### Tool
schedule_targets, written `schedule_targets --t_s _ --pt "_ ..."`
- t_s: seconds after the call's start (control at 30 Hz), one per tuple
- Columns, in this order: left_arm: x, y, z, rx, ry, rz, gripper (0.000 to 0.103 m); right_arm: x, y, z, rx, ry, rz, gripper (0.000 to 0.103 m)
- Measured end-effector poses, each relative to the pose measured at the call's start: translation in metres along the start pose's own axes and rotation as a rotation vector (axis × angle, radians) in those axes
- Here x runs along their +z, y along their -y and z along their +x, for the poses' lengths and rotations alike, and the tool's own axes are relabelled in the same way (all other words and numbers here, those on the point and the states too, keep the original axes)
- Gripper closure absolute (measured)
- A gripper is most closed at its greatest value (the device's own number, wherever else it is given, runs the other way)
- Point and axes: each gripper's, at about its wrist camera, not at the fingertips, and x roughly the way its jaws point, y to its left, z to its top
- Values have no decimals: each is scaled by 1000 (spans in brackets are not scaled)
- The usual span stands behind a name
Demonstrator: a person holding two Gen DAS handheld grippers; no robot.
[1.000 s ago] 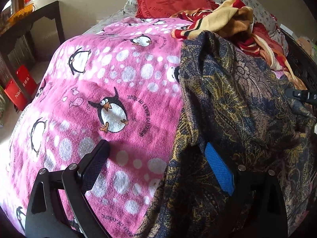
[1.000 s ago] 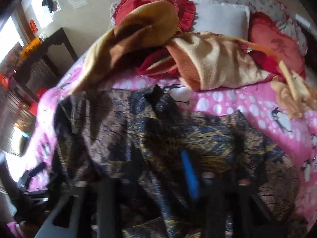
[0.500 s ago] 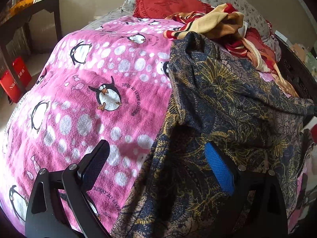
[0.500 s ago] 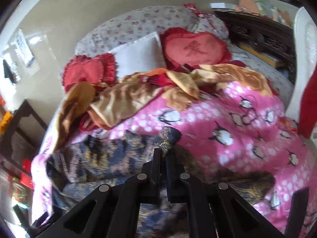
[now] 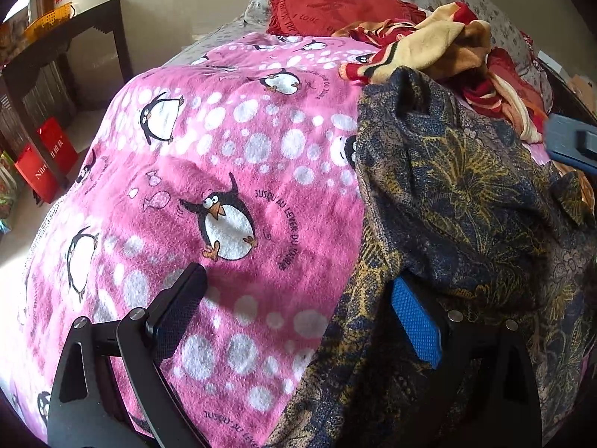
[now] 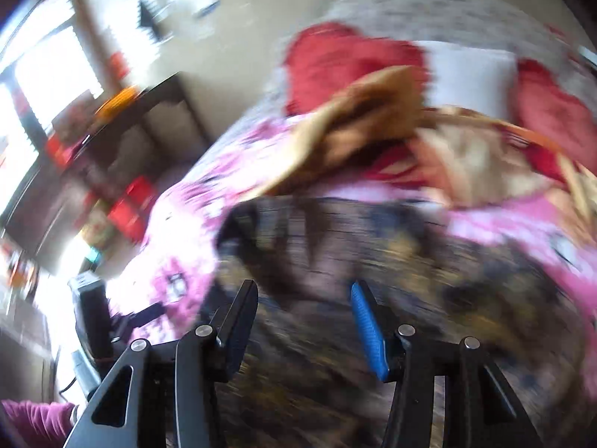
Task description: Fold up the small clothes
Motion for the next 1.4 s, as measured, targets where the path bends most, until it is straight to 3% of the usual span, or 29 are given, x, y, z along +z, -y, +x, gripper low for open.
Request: schedule_targets --t_s 0.17,0.23,0.3,0.43,0.5,0.6,0.63,0.7,0.77,0.8,0.83,0.9,1.0,1.07,1.17,1.3,1.4 --pt "-1 -6 -1 -28 18 9 6 24 -63 85 25 -153 -213 56" --pt "0 -14 -3 -63 33 -10 6 27 -69 109 31 -221 -252 88" --pt "0 -26 -8 -98 62 -37 6 37 -70 113 26 -203 -246 99" --pt "5 -54 -16 -146 108 -121 6 71 -65 102 221 -112 -98 99" --pt "8 -64 -14 -160 96 -142 6 80 -69 112 275 -98 -68 99" --pt "10 -68 -15 -149 89 -135 6 82 -85 156 272 -163 -25 99" --pt "11 -70 -18 -132 95 -133 6 76 -85 168 232 -180 -19 99" --pt "12 -75 -22 -126 95 -137 6 65 -79 173 207 -187 -7 98" --pt "14 -84 -26 -130 102 -168 6 58 -69 152 236 -157 45 88" --pt "16 -86 -28 -138 109 -185 6 52 -63 133 233 -136 58 74" --pt "19 -87 -30 -150 116 -199 6 47 -57 112 217 -109 58 63" --pt "27 -85 -33 -159 127 -207 6 29 -41 72 156 -44 47 56" --pt "33 -67 -33 -143 125 -160 6 -7 -12 28 39 -13 50 56" --pt "34 -50 -26 -133 93 -107 6 -31 9 -2 -86 38 61 56" --pt "30 -24 -13 -124 61 -37 6 -58 49 -47 -256 142 163 56" --pt "21 1 12 -67 -17 55 6 -69 109 -64 -391 128 315 56" --pt "16 9 16 -13 -9 110 6 -64 138 -56 -366 131 401 56"
